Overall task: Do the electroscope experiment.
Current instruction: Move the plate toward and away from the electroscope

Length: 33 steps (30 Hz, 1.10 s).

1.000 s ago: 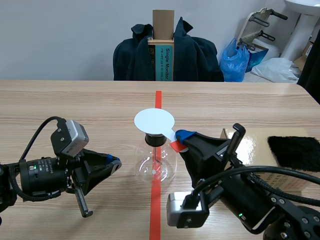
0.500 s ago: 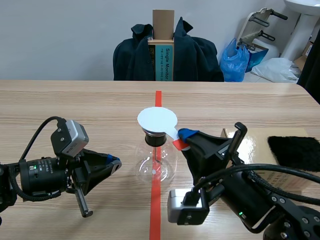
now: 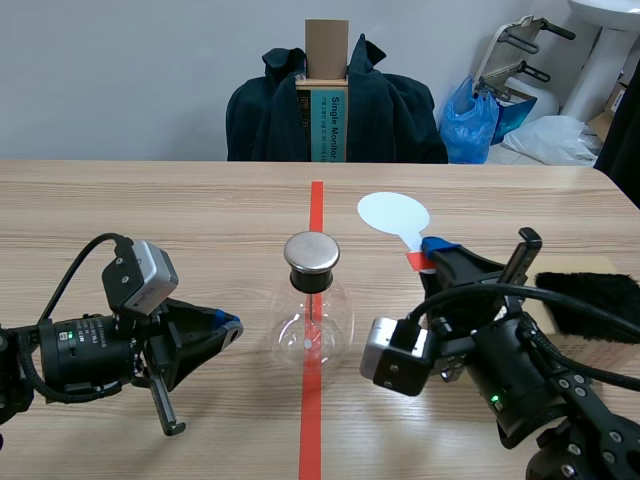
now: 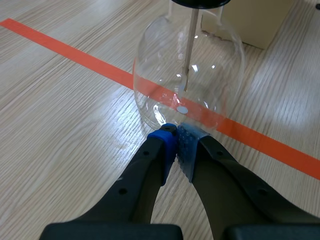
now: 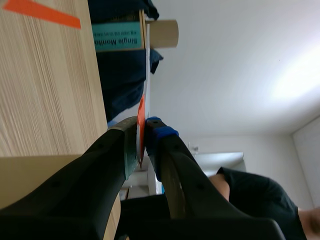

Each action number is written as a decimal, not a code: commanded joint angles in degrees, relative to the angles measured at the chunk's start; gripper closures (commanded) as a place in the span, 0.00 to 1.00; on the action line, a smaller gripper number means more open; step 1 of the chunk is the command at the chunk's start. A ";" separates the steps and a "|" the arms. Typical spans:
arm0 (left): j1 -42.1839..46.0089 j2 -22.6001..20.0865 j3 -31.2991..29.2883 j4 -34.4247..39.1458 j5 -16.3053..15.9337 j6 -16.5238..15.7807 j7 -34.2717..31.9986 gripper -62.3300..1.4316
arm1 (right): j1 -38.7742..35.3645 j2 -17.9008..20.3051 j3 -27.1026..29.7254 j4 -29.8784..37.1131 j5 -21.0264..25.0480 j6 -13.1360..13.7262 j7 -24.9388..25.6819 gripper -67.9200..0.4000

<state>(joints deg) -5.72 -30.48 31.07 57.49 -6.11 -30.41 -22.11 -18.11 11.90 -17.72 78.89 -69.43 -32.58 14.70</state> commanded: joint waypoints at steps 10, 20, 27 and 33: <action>-0.15 0.31 -0.22 1.31 -0.22 -0.11 -0.76 0.95 | 0.79 0.17 0.17 0.76 0.39 -0.87 -3.50 0.98; -0.15 0.31 -0.22 1.31 -0.22 -0.11 -0.76 0.95 | 0.81 0.17 0.17 0.76 -0.02 -1.75 6.82 0.98; -0.15 0.31 -0.22 1.31 -0.22 -0.11 -0.79 0.95 | 0.81 0.17 0.17 0.76 -0.07 -2.16 13.75 0.98; -0.15 0.31 -0.22 1.31 -0.22 -0.11 -0.79 0.95 | 0.81 0.17 0.17 0.76 -0.07 -2.14 16.24 0.98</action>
